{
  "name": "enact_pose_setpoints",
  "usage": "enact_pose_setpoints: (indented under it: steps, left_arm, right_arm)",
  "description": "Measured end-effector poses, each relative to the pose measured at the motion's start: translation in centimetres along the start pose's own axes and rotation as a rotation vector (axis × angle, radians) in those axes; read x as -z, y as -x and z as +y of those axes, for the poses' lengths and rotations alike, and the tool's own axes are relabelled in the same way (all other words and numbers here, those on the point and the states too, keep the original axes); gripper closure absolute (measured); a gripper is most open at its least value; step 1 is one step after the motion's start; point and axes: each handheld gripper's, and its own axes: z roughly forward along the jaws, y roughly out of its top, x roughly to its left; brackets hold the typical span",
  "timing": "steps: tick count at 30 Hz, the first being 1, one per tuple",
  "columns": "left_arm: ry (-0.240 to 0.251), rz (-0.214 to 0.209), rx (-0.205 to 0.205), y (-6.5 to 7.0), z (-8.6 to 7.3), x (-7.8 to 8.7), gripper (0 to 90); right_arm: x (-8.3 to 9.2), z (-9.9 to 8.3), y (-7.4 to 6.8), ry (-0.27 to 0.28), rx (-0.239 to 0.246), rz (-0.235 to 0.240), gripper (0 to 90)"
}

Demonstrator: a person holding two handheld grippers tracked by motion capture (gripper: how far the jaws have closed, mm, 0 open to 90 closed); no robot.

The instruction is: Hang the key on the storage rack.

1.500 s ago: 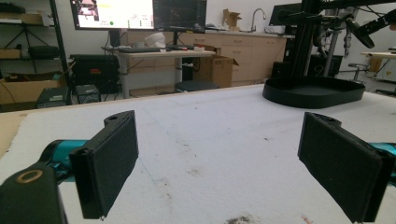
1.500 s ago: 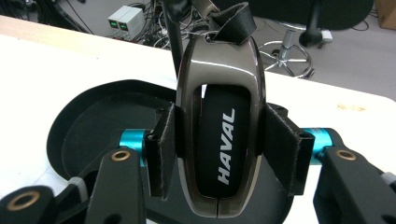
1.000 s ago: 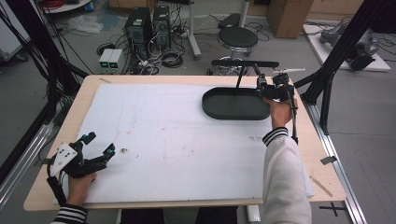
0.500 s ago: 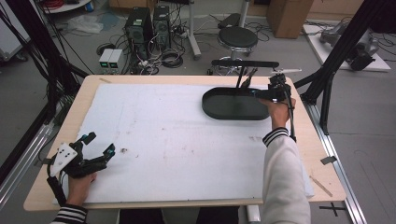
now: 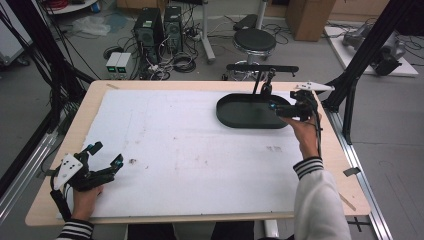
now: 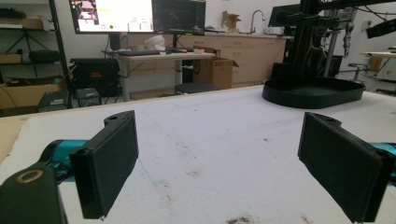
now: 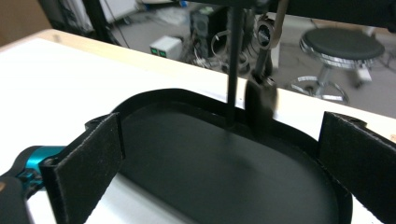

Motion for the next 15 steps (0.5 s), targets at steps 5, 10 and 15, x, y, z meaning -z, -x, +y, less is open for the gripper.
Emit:
enact_pose_setpoints:
  steps: [5,10,15]
  left_arm:
    - [0.004,-0.001,-0.007,0.1,0.0,0.0,12.6]
    - [0.006,-0.001,-0.009,0.1,0.0,0.1,12.6]
    - [0.008,-0.002,-0.014,0.1,0.0,0.1,12.6]
  right_arm:
    - [2.7,-2.8,-1.5,0.107,0.023,0.088,0.3]
    - [5.7,-5.1,-3.4,0.206,0.061,0.138,0.3]
    - [7.3,-8.1,-4.6,0.270,0.096,0.156,0.3]
